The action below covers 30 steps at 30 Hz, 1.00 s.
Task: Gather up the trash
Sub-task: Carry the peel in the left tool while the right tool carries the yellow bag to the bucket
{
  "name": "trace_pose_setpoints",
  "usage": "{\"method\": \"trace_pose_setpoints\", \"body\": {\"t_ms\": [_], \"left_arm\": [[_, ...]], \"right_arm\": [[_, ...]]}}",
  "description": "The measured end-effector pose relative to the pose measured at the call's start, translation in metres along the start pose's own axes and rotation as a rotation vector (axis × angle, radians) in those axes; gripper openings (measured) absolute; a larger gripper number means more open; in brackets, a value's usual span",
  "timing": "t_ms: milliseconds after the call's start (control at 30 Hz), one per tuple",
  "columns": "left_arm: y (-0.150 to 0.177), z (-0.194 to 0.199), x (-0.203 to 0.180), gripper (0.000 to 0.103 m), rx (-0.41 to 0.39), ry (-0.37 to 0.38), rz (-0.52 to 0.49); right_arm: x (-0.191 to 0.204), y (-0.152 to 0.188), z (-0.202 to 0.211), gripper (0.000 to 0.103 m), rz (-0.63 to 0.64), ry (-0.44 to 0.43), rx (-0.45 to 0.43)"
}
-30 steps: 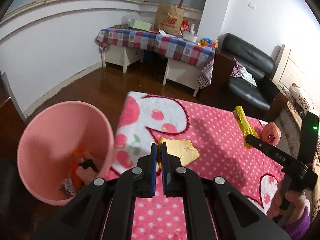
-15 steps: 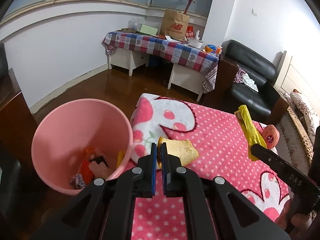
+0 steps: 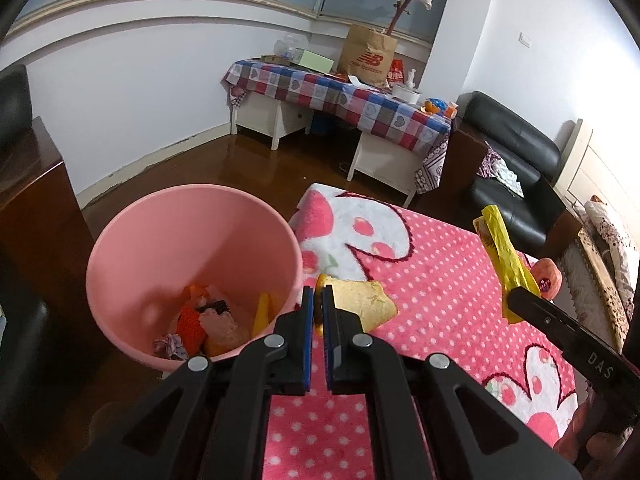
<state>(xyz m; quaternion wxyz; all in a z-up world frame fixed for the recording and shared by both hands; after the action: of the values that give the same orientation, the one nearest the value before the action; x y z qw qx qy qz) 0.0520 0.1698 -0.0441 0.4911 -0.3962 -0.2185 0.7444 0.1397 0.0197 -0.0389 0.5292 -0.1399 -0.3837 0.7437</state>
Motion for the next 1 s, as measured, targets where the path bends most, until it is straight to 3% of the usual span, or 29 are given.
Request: {"method": "trace_pose_setpoints", "body": {"t_ms": [1000], "left_arm": [[0.003, 0.026, 0.045, 0.004, -0.064, -0.027, 0.092]], "right_arm": [[0.062, 0.011, -0.009, 0.020, 0.129, -0.050, 0.032]]}}
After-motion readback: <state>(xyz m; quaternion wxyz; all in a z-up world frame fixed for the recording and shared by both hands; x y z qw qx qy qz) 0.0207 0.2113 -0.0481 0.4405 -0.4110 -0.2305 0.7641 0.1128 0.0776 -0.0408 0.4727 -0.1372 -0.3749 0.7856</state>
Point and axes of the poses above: each gripper's, at about its wrist camera, not at the fingertips, and z roughly against the way its jaws point, x to its left, y to its underside, the point moved 10 cm from there along -z, roughly the way its jaws point, and after that the axes turned 15 degrees about y, right-handed, at the moved point
